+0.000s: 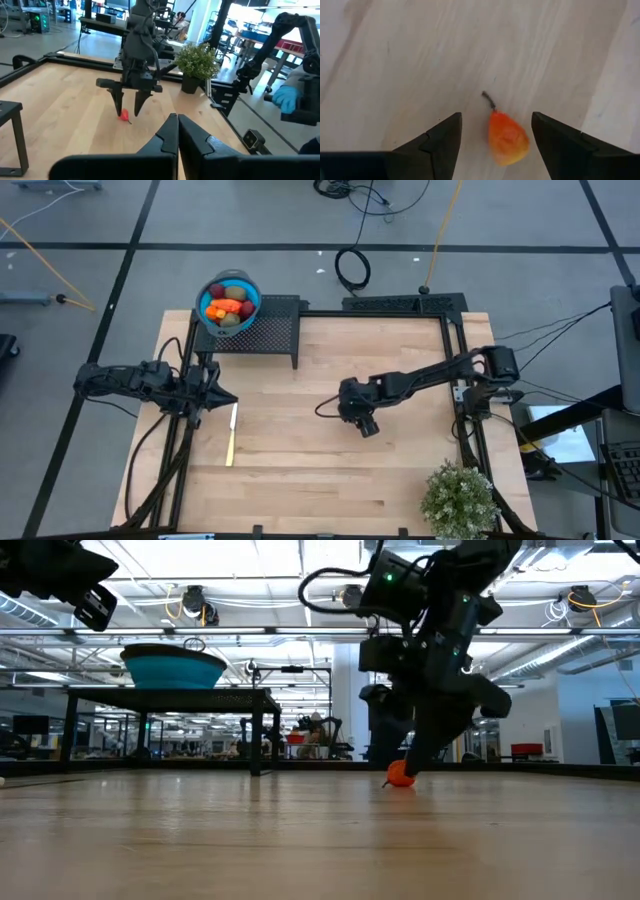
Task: Pick & Place Fruit
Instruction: Put the pear into the blue strainer bowl on the shelf
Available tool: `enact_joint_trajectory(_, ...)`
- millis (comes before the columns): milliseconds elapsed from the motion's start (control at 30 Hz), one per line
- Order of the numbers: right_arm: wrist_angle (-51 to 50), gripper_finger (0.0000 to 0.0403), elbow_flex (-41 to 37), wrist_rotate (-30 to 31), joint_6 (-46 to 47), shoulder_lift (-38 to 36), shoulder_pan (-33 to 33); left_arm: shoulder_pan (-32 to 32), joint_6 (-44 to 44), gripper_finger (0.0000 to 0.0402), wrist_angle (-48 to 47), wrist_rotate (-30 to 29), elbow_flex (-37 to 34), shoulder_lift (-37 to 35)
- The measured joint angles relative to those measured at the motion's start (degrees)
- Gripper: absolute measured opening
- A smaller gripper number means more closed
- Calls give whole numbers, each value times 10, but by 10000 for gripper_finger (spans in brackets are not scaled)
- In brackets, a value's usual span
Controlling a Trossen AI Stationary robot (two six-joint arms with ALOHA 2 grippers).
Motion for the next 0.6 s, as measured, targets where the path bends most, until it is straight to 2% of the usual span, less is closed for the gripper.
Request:
enact_joint_trajectory(333, -10, 222, 0, 0, 0, 11, -3, 0, 0, 15, 0, 0, 0, 0)
enact_joint_trajectory(600, -17, 181, 0, 0, 1, 11, -20, 0, -3, 7, 0, -1, 0, 0)
